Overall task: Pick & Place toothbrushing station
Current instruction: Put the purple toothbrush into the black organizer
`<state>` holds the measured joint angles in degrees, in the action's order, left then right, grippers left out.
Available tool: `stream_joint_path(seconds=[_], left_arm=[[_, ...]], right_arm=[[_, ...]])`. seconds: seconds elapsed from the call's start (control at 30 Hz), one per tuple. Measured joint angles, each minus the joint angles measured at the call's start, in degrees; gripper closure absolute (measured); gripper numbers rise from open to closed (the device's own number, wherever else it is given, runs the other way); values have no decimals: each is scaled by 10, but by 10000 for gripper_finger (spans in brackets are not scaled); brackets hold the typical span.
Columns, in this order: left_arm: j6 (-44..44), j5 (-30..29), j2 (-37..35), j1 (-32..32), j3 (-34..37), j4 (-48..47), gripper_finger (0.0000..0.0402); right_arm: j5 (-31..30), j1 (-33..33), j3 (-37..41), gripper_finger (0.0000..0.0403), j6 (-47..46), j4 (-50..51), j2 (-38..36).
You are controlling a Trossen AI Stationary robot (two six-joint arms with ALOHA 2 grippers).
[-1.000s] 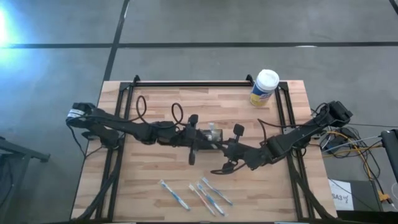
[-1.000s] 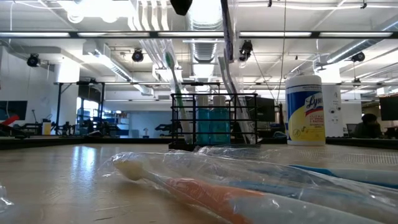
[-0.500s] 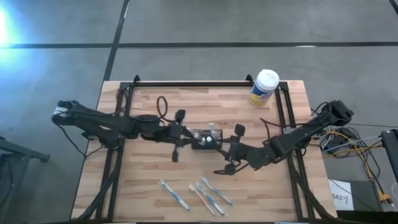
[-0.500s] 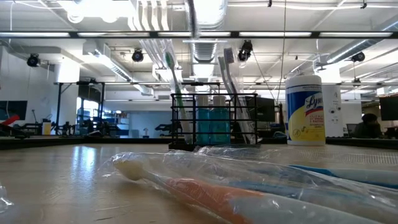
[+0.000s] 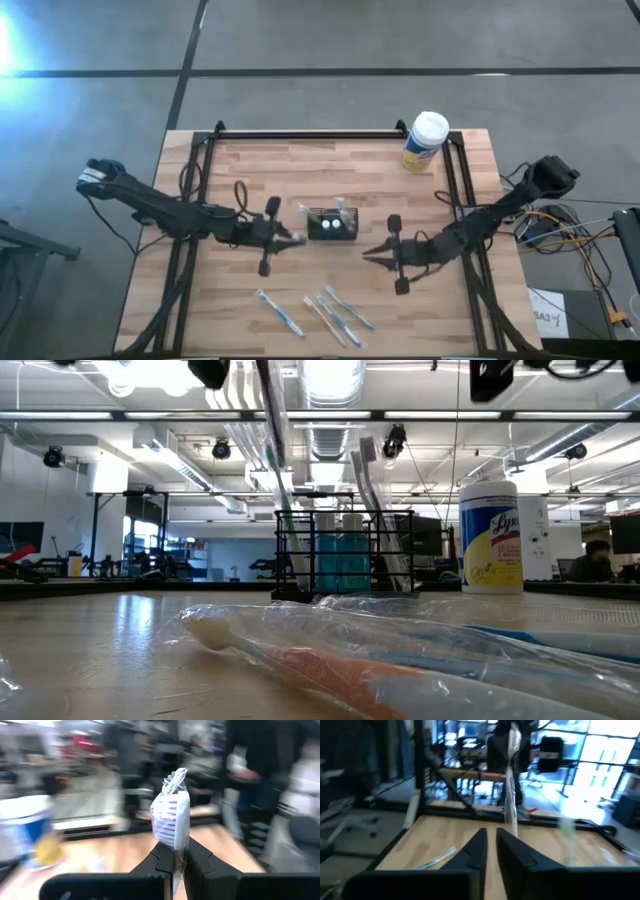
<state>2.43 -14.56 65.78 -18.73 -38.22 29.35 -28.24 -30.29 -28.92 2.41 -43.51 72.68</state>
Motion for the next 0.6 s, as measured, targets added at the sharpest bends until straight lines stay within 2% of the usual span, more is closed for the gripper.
stream_joint_path(seconds=[0.07, 0.13, 0.33, 0.6], left_arm=[[0, -58, -2, 5, 28, 54, 385], [0, -92, -4, 17, 40, 67, 385], [-14, -91, -1, 45, 29, 47, 385], [-38, -87, 24, 53, 24, 45, 385]], right_arm=[[6, 11, 32, 388, 1, -44, 3], [14, 18, 62, 392, -9, -68, 5], [17, 23, 121, 394, -11, -114, 5], [16, 24, 151, 394, -22, -154, 5]])
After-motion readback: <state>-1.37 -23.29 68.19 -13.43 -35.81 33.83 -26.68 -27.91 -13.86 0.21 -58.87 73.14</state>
